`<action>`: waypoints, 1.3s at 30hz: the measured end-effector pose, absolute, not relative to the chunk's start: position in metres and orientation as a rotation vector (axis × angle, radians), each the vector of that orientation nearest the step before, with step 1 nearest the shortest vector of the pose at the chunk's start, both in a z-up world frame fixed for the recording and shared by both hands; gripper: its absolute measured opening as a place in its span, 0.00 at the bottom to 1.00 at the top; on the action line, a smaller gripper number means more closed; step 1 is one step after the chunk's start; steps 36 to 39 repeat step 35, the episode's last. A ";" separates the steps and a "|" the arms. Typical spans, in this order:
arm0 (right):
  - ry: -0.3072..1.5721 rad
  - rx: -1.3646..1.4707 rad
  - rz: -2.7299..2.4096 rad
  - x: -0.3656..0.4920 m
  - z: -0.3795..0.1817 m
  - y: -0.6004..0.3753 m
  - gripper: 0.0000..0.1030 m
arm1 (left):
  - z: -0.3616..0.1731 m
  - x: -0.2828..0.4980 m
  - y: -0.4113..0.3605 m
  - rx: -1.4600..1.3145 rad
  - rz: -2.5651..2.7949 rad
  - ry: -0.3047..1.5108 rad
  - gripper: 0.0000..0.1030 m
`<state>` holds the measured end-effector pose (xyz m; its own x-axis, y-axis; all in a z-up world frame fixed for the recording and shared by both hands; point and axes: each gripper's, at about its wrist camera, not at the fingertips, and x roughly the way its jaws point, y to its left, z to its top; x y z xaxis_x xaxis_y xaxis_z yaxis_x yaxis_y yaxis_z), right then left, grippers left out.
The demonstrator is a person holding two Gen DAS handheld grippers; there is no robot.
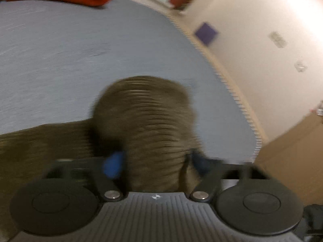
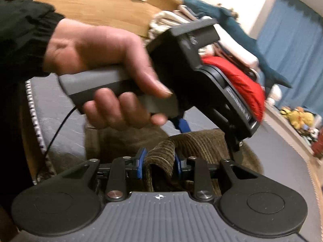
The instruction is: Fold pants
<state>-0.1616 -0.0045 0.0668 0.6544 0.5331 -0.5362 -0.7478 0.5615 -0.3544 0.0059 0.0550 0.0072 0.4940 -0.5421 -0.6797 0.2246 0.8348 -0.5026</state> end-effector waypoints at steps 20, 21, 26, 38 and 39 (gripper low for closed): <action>0.773 0.129 0.644 0.009 0.076 -0.055 0.84 | -0.003 -0.055 0.243 -0.397 -0.104 0.960 0.87; 0.847 0.160 0.598 0.021 0.063 -0.058 0.84 | -0.007 -0.055 0.250 -0.431 -0.116 0.958 0.89; 1.191 0.437 0.548 0.063 -0.005 -0.066 0.86 | -0.034 -0.037 0.258 -0.636 -0.177 1.007 0.91; 1.158 0.493 0.512 0.068 -0.015 -0.060 0.50 | -0.057 0.004 0.220 -0.582 -0.206 1.057 0.76; 1.158 0.493 0.512 0.068 -0.015 -0.060 0.50 | -0.057 0.004 0.220 -0.582 -0.206 1.057 0.76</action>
